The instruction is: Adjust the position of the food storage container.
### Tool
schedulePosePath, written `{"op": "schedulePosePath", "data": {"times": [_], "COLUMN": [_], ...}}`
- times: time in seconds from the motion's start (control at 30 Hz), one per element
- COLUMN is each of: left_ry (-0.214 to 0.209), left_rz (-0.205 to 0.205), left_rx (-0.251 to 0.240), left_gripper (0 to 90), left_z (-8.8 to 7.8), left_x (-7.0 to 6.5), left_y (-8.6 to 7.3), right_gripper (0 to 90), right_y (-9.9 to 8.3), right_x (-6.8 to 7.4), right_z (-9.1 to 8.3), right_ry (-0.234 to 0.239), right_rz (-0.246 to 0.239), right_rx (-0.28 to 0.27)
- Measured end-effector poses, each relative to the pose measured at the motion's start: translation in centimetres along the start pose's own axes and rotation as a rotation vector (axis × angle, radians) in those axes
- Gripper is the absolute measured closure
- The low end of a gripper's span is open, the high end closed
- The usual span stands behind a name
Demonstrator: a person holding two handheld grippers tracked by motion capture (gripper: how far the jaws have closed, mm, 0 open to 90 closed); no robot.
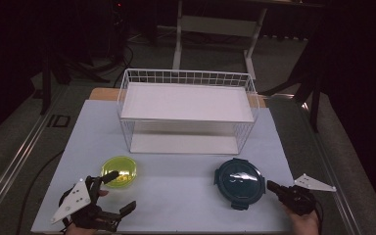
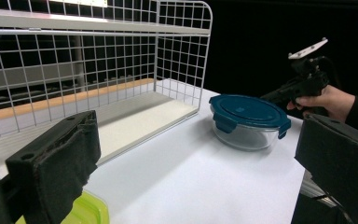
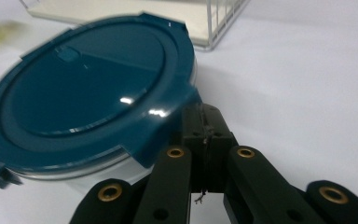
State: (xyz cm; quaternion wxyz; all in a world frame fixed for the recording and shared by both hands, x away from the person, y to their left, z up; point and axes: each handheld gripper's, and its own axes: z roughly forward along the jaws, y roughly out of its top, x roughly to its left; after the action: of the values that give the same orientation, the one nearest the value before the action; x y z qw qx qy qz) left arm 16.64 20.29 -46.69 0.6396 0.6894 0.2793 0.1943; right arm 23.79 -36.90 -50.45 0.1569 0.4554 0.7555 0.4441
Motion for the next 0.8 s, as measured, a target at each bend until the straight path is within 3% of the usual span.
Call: {"op": "schedulePosePath", "data": {"times": [0.53, 0.8], "left_ry": [-0.009, -0.012], "left_rz": [-0.002, -0.007], "left_rx": [0.004, 0.007], "left_gripper": [0.0, 0.0], "left_z": [0.4, 0.5], "left_x": [-0.2, -0.2], "left_y": [-0.1, -0.2], "right_gripper": [90.0, 90.0], "right_y": [-0.1, 1.0], "right_x": [0.3, 1.6], "right_z": [0.8, 2.2], "right_ry": [0.007, 0.050], "right_rz": [0.006, -0.017], "right_rx": [0.021, 0.050]}}
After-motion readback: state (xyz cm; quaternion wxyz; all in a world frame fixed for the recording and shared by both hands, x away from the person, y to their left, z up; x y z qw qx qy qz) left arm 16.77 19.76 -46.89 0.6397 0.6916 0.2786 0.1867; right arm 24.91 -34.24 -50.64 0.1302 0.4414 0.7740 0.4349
